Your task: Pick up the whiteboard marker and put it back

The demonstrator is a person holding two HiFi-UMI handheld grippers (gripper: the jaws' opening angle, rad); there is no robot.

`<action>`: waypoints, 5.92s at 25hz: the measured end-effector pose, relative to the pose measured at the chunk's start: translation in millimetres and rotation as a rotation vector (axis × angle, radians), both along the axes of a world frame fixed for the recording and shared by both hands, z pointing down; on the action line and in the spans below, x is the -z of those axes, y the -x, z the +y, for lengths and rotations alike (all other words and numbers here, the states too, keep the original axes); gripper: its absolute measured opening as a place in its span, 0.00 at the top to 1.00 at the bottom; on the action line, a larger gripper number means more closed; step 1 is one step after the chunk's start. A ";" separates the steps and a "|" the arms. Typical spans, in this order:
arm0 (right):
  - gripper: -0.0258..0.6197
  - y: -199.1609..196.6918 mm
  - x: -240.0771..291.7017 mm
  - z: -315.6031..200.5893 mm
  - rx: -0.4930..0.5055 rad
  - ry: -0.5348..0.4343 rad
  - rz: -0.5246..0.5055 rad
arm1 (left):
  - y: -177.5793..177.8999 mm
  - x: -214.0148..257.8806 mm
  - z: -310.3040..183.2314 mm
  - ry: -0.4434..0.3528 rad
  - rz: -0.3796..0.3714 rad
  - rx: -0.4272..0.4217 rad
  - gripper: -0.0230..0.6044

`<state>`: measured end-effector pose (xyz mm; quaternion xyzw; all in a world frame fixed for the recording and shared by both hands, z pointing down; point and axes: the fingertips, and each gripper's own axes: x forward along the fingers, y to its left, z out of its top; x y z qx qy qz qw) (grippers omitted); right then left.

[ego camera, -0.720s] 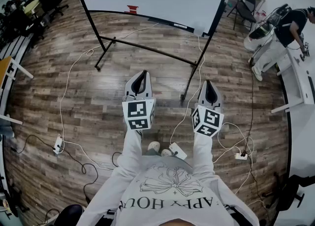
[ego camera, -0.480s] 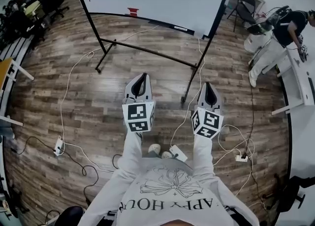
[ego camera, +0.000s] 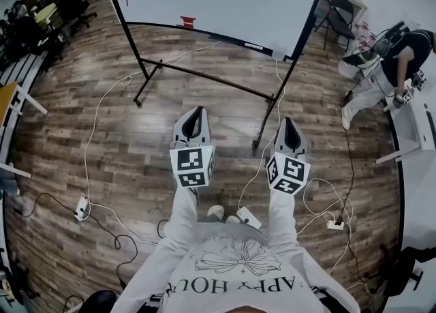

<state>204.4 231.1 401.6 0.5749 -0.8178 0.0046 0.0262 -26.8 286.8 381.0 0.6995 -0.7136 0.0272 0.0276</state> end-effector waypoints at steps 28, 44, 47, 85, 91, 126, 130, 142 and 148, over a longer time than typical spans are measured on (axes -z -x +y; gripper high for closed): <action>0.95 75.1 -31.7 -97.6 0.027 0.059 -0.010 | 69.8 -28.5 -92.6 0.032 0.008 0.007 0.95; 0.95 108.9 -24.9 -333.1 0.133 0.049 0.041 | 91.3 -17.1 -307.9 0.036 -0.040 0.071 0.95; 0.95 117.1 -26.3 -369.7 0.159 0.043 0.075 | 96.3 -18.7 -337.8 0.043 -0.040 0.092 0.95; 0.86 212.5 -142.3 -581.3 0.277 0.292 0.487 | 165.9 -92.8 -585.2 0.195 0.009 -0.048 0.95; 0.86 217.6 -170.3 -587.1 0.377 0.344 0.642 | 168.6 -109.4 -595.9 0.228 0.013 -0.063 0.95; 0.86 250.1 -272.4 -592.3 0.724 0.535 1.264 | 229.4 -161.6 -570.5 0.325 0.077 0.064 0.95; 0.86 249.7 -273.5 -593.8 0.703 0.537 1.288 | 228.3 -163.6 -567.9 0.329 0.077 0.064 0.95; 0.87 247.7 -269.1 -597.0 0.621 0.472 1.250 | 232.8 -157.0 -559.0 0.320 0.066 0.080 0.95; 0.87 249.4 -241.5 -603.4 0.535 0.409 1.098 | 229.8 -147.7 -564.7 0.299 0.056 0.073 0.95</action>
